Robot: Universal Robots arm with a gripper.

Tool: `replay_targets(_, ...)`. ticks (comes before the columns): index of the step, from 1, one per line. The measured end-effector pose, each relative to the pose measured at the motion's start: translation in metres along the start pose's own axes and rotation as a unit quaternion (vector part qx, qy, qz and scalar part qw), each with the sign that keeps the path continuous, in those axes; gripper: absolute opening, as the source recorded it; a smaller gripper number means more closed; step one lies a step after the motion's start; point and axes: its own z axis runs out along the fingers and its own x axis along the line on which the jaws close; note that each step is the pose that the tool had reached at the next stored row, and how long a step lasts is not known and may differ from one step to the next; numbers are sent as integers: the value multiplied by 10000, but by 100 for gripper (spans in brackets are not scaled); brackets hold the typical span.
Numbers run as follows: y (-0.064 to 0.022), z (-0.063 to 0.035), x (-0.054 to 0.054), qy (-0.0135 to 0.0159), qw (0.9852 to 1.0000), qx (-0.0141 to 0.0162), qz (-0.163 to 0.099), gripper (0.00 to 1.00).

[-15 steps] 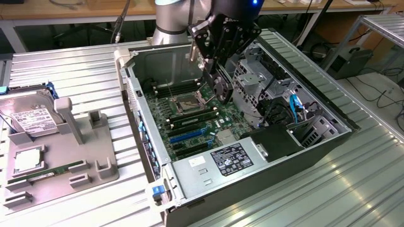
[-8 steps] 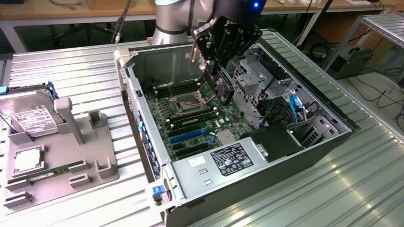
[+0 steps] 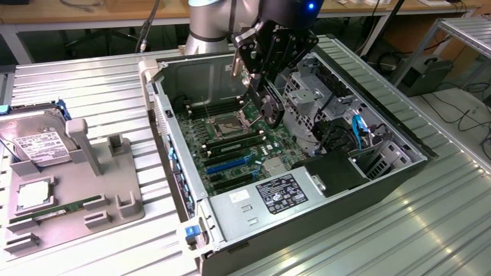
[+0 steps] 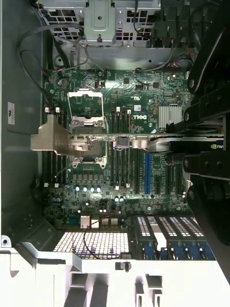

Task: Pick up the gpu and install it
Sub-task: 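Insert the gpu into the slot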

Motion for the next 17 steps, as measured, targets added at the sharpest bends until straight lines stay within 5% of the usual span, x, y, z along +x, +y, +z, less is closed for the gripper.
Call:
replay_targets(5, 0, 1, 0, 0, 10000, 0, 0, 26)
replay_targets(9, -2, 21, 0, 20, 9992, 8, -390, 26)
replay_targets(12, -3, 34, 0, 43, 9976, 12, -686, 26)
replay_targets(17, -4, 54, -1, 86, 9924, 19, -1227, 26)
